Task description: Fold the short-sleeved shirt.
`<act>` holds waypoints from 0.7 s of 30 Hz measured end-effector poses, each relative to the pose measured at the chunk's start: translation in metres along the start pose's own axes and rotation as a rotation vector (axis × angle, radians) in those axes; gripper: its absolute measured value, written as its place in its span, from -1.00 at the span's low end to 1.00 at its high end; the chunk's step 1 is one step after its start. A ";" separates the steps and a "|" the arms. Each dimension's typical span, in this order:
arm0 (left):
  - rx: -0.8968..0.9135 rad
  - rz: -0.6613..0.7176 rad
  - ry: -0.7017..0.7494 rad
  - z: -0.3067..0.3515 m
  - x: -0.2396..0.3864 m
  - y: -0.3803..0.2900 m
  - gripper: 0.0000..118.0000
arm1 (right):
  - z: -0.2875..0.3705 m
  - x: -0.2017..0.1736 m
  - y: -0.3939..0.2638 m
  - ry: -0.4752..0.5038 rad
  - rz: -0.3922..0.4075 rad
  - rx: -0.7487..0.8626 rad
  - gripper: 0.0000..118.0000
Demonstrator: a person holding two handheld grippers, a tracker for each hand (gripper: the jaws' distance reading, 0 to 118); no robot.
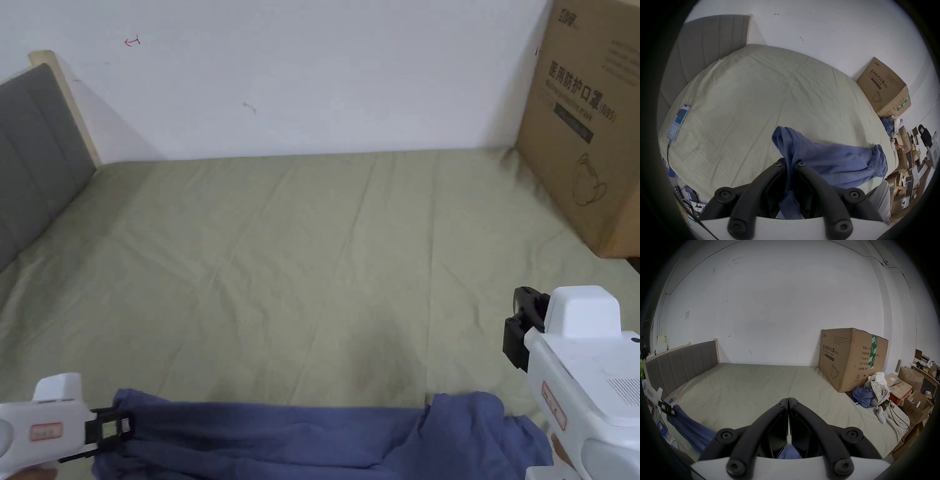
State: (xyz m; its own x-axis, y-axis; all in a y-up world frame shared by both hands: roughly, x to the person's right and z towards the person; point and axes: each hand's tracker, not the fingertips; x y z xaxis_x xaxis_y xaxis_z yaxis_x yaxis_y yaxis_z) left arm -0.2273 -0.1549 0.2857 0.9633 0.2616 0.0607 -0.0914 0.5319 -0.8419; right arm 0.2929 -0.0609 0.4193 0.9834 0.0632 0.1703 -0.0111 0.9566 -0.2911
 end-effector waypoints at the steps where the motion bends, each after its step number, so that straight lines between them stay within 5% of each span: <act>1: 0.000 -0.019 -0.005 0.003 0.015 0.002 -0.89 | 0.000 0.001 0.000 0.000 -0.004 0.002 -1.00; 9: -0.056 -0.153 -0.127 0.000 0.130 0.007 -0.89 | 0.007 0.011 0.003 0.005 -0.012 0.017 -1.00; 21: -0.240 -0.238 -0.168 -0.109 0.241 -0.039 -0.89 | 0.015 0.034 -0.002 -0.021 -0.020 0.012 -1.00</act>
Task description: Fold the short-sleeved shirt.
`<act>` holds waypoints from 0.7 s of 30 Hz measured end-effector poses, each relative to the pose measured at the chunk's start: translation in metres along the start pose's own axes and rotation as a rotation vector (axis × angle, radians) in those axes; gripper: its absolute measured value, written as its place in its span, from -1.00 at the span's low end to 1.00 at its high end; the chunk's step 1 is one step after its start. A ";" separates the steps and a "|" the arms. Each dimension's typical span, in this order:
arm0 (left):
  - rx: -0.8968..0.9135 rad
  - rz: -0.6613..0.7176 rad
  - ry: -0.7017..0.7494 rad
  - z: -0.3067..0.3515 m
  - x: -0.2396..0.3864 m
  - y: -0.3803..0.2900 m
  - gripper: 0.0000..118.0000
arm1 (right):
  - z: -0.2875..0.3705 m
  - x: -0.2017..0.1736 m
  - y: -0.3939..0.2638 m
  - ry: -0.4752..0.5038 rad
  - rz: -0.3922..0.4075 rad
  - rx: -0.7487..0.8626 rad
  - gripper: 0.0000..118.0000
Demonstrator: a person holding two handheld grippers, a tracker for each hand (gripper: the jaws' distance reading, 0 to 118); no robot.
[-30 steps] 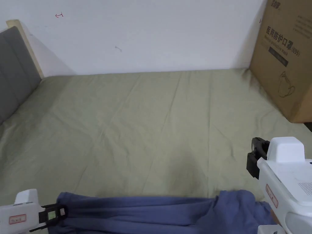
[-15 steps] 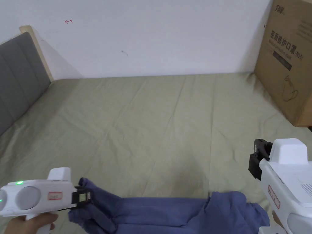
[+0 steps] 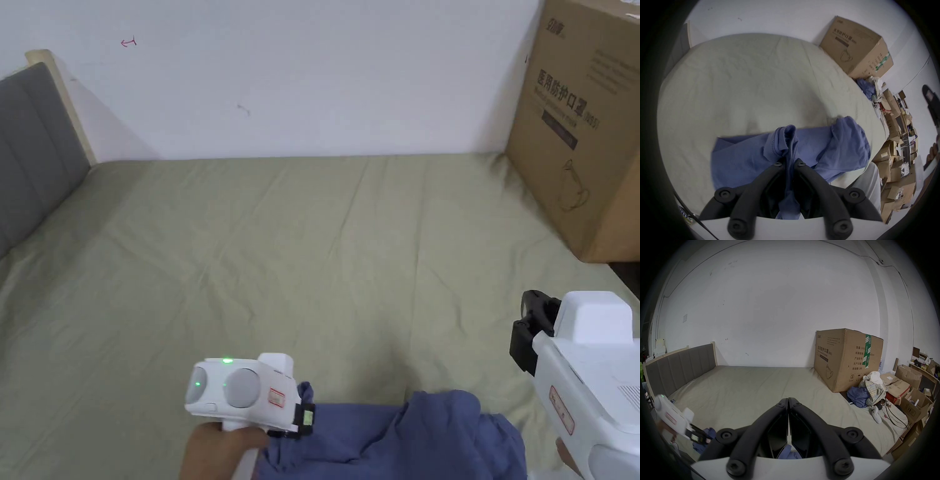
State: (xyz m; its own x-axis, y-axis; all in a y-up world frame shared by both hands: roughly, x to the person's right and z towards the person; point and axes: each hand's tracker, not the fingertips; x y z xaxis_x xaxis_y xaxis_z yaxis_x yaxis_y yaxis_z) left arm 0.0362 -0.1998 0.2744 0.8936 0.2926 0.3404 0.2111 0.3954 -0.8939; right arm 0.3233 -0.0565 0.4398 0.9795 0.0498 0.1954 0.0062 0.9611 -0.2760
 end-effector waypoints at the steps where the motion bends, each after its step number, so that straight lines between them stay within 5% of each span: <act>1: -0.011 0.011 0.003 -0.011 0.003 -0.002 -0.89 | 0.000 0.001 -0.001 -0.002 -0.001 -0.004 -1.00; 5: -0.049 0.038 0.009 -0.040 0.009 -0.009 -0.83 | 0.001 0.004 -0.004 -0.006 0.003 -0.014 -1.00; 9: -0.004 0.043 -0.005 -0.037 0.016 -0.013 0.22 | 0.002 0.005 -0.006 -0.005 0.000 -0.020 -1.00; 11: 0.015 0.058 -0.044 -0.026 0.019 -0.012 0.55 | 0.001 0.005 -0.005 -0.005 -0.003 -0.022 -1.00; 21: 0.278 0.031 0.050 0.061 -0.012 -0.008 0.57 | 0.001 0.002 0.005 0.004 0.005 0.000 -1.00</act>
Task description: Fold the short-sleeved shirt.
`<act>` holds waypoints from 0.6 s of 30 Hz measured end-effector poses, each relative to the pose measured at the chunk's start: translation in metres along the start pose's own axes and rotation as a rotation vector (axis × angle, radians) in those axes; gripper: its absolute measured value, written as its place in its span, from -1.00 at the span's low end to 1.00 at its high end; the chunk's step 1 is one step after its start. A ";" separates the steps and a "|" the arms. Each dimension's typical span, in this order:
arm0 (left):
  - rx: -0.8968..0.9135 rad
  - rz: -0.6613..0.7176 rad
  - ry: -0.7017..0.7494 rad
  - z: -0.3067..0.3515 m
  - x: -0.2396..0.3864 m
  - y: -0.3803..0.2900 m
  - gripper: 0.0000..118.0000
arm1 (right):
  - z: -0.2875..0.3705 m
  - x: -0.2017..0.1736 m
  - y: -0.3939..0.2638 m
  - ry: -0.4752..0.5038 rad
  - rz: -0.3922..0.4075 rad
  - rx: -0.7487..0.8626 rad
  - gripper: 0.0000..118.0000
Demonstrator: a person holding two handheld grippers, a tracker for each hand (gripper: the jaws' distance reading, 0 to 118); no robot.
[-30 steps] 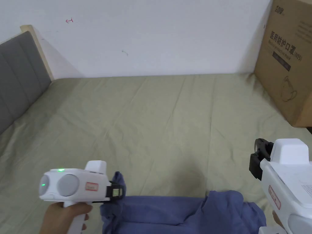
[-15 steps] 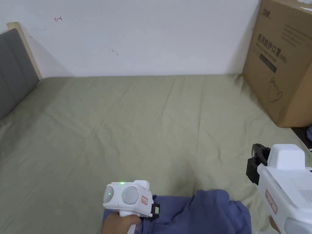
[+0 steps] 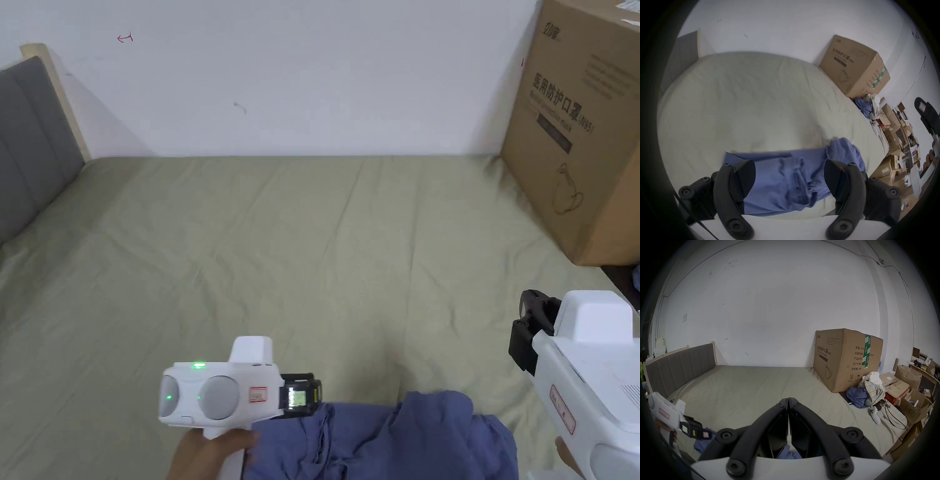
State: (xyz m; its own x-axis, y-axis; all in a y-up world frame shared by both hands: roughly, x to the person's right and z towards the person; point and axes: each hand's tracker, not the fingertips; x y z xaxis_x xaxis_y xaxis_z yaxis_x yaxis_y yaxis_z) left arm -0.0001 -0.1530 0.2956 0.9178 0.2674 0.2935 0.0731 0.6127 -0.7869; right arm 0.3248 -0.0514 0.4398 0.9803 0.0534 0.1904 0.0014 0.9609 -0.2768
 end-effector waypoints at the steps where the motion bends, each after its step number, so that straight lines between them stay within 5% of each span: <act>1: 0.019 -0.006 0.023 0.007 -0.006 0.001 0.57 | 0.000 0.000 0.001 0.001 0.001 0.003 -1.00; 7: 0.122 -0.024 0.140 0.015 -0.039 -0.016 0.40 | -0.001 -0.003 0.003 0.006 0.002 0.006 -1.00; 8: 0.132 -0.029 0.141 0.012 -0.042 -0.021 0.25 | -0.001 -0.003 0.003 0.007 0.002 0.005 -1.00; 12: 0.149 -0.047 0.143 -0.003 -0.051 -0.045 -0.93 | -0.001 -0.004 0.001 0.010 0.006 0.000 -1.00; 18: 0.130 -0.053 0.109 -0.027 -0.040 -0.071 -1.00 | -0.001 0.003 -0.001 -0.003 0.006 -0.010 -1.00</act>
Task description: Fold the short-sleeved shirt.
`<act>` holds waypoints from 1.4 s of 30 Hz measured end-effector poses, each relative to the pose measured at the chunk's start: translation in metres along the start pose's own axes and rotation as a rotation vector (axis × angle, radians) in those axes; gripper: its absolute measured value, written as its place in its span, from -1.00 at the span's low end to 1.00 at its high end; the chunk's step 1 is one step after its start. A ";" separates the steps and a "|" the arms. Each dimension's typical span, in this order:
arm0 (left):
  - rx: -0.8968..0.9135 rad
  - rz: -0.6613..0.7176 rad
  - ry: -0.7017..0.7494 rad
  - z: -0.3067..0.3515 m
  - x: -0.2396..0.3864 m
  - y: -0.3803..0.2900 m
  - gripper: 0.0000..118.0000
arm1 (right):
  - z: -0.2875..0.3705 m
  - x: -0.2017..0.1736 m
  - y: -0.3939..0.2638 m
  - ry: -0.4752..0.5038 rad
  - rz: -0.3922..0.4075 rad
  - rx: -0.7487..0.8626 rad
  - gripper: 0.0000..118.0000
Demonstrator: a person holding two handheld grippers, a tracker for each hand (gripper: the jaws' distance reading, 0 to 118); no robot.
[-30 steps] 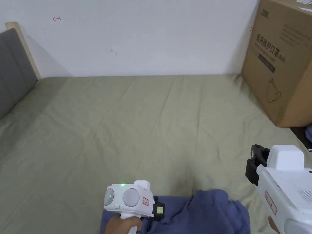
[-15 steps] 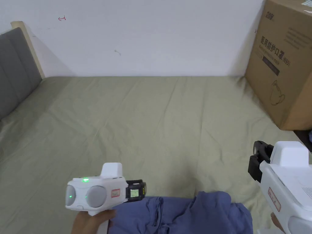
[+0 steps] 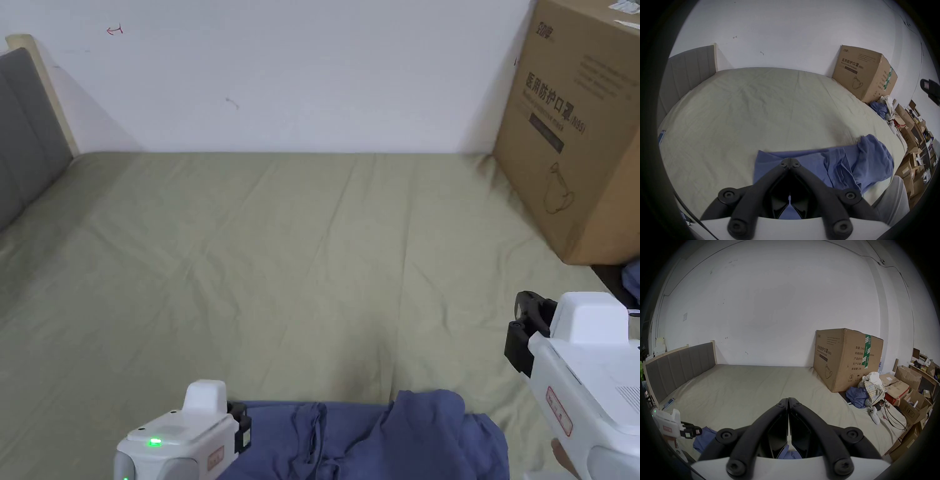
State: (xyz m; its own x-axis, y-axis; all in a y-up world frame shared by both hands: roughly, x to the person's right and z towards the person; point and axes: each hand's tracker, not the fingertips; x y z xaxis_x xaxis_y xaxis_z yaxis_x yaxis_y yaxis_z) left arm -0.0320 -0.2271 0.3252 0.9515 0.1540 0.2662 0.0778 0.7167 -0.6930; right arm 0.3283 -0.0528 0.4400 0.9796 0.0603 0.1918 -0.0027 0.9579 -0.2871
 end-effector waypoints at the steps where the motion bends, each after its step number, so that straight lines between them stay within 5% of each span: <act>1: -0.005 -0.006 -0.013 -0.003 0.004 -0.004 -1.00 | -0.001 0.002 -0.001 -0.003 -0.001 -0.002 -1.00; 14: -0.158 -0.141 -0.122 -0.055 0.091 -0.027 -1.00 | -0.001 0.020 -0.011 -0.043 -0.004 -0.035 -1.00; 21: -0.170 -0.105 -0.157 -0.059 0.099 -0.020 -1.00 | 0.001 0.023 -0.011 -0.053 -0.005 -0.038 -1.00; 34: -0.028 0.077 -0.254 0.021 0.012 0.045 -1.00 | 0.005 0.017 -0.001 -0.042 0.002 -0.014 -1.00; 42: -0.130 0.279 -0.369 0.024 -0.077 0.056 -0.91 | 0.000 0.008 0.000 -0.026 0.014 -0.020 -1.00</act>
State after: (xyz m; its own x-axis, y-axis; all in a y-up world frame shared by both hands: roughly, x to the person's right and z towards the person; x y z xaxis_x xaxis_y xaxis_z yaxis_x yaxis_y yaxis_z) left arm -0.1082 -0.1828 0.2823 0.7741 0.5764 0.2617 -0.1067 0.5262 -0.8436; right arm 0.3366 -0.0525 0.4412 0.9740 0.0807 0.2118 -0.0117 0.9511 -0.3087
